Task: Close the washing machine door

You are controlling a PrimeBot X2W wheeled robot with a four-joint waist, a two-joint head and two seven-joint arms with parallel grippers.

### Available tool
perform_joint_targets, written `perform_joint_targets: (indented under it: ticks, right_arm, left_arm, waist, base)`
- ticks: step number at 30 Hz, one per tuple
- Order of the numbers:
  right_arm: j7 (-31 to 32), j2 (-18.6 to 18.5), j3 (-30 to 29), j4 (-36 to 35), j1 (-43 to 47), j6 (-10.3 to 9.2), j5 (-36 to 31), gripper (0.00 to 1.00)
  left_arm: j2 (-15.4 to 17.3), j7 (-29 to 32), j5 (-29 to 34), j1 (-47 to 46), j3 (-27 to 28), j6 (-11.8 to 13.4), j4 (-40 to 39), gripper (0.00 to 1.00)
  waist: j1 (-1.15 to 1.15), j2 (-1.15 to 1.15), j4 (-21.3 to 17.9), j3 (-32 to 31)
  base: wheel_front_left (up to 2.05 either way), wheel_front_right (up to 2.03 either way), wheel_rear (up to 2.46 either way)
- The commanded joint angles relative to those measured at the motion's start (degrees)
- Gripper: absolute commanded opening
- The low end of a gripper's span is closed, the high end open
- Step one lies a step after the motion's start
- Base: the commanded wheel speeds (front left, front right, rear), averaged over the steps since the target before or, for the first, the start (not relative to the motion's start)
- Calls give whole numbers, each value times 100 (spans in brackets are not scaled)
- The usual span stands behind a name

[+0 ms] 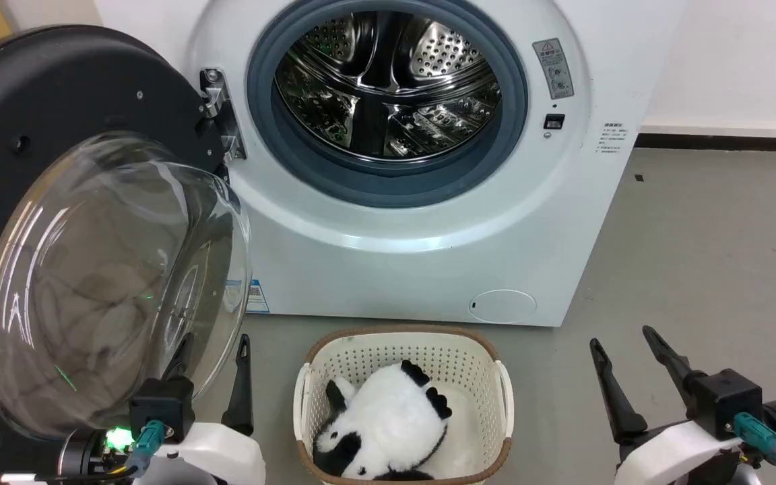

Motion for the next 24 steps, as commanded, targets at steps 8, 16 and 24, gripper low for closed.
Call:
perform_joint_targets:
  ticks: [8, 16, 24]
  right_arm:
    - [-150, -14, 28, -46, 33, 1, 120, 100]
    - [-246, -23, 59, -75, 54, 1, 211, 100]
    - [-329, -35, 107, -89, 74, 1, 304, 100]
  left_arm:
    - [0, -151, -77, 22, -19, 2, -48, 100]
    - [1, -247, -105, 45, -29, 9, -85, 100]
    - [1, -331, -127, 67, -31, 13, -122, 100]
  waist:
    - [0, 0, 81, -16]
    - [0, 0, 255, -29]
    - [0, 0, 478, -47]
  base:
    - [0, 0, 0]
    - [0, 0, 0]
    - [0, 0, 0]
